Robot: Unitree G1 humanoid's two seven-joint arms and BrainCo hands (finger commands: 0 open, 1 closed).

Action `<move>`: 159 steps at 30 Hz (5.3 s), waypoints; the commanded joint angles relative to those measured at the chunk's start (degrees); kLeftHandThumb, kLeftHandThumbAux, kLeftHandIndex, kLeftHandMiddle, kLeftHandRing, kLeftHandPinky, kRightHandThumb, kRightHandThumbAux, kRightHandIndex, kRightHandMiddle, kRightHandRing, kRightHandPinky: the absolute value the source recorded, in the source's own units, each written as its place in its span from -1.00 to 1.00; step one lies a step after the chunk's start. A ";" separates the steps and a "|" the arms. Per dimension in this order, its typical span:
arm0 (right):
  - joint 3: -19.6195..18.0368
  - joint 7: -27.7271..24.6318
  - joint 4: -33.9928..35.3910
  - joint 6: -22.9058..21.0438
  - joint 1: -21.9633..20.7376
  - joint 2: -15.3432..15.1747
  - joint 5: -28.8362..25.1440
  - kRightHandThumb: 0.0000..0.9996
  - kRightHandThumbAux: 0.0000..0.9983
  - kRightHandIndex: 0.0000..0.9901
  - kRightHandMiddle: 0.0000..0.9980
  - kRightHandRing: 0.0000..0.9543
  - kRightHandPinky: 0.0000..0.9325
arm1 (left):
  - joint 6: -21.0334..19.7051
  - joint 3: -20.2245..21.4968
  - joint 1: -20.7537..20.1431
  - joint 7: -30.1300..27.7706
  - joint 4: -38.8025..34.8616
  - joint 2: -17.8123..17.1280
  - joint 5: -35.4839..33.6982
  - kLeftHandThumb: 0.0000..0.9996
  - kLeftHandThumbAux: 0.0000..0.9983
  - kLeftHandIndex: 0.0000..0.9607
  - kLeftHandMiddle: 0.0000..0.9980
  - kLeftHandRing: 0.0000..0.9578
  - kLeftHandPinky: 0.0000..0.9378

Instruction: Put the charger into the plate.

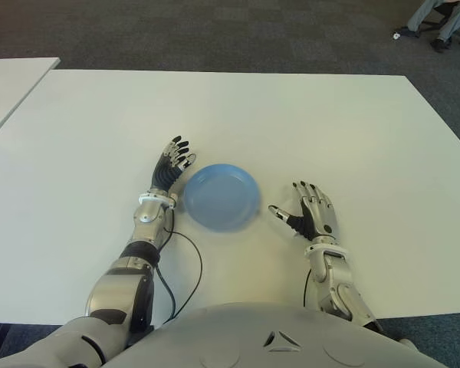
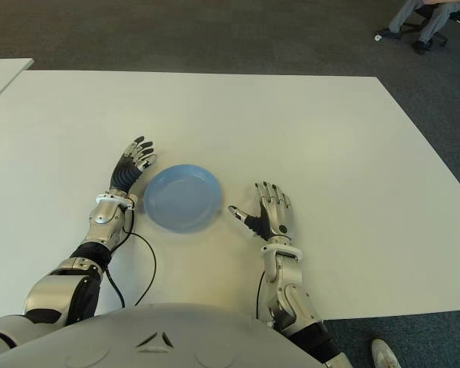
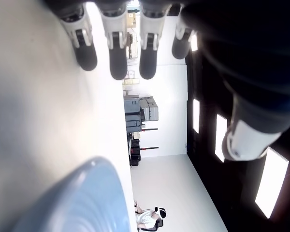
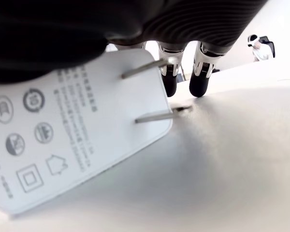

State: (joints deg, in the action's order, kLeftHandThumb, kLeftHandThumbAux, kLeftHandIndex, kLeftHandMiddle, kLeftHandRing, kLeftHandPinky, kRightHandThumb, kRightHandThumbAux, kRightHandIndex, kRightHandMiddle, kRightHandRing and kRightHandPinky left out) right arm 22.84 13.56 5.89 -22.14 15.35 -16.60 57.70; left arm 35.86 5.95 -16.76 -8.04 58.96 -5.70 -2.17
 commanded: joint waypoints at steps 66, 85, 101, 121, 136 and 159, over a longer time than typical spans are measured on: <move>-2.11 9.46 4.66 13.12 8.52 -1.40 -0.23 -0.58 -0.53 -1.00 -1.00 -1.00 -1.00 | -3.68 -1.06 4.69 0.88 4.64 0.52 2.25 -1.00 0.15 -0.87 -0.65 -0.64 -0.66; -1.56 7.91 5.33 12.55 10.69 -1.87 0.67 -0.61 -0.52 -1.00 -1.00 -1.00 -1.00 | -3.47 -1.00 4.71 0.31 4.65 0.25 2.22 -1.00 0.12 -0.89 -0.64 -0.64 -0.66; -1.63 6.42 4.94 11.95 11.39 -1.52 0.83 -0.59 -0.54 -1.00 -1.00 -1.00 -1.00 | -3.60 -1.14 4.83 -0.71 4.27 -0.06 2.18 -1.00 0.12 -0.90 -0.66 -0.66 -0.66; -2.48 4.58 0.94 6.69 7.48 1.00 0.38 -0.57 -0.55 -1.00 -1.00 -1.00 -1.00 | -3.91 -0.94 5.22 -0.03 4.17 -0.11 2.18 -1.00 0.17 -0.92 -0.68 -0.68 -0.71; -3.63 8.53 -2.37 7.00 5.22 2.11 -0.66 -0.61 -0.56 -1.00 -1.00 -1.00 -1.00 | -3.77 -0.86 5.36 0.43 4.25 -0.28 2.34 -1.00 0.18 -0.92 -0.67 -0.66 -0.70; -3.95 15.40 -5.82 10.05 3.39 2.95 -2.46 -0.58 -0.55 -1.00 -1.00 -1.00 -1.00 | -3.51 -0.60 5.20 0.52 4.73 -0.34 2.19 -1.00 0.17 -0.91 -0.66 -0.65 -0.67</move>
State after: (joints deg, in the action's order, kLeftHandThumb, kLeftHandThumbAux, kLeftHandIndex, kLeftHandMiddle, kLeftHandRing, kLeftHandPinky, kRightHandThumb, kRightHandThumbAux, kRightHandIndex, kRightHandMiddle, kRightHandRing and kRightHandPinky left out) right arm 18.87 28.01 2.99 -12.53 19.07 -14.23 56.35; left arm 36.03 5.71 -16.76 -7.88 59.14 -6.60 -0.54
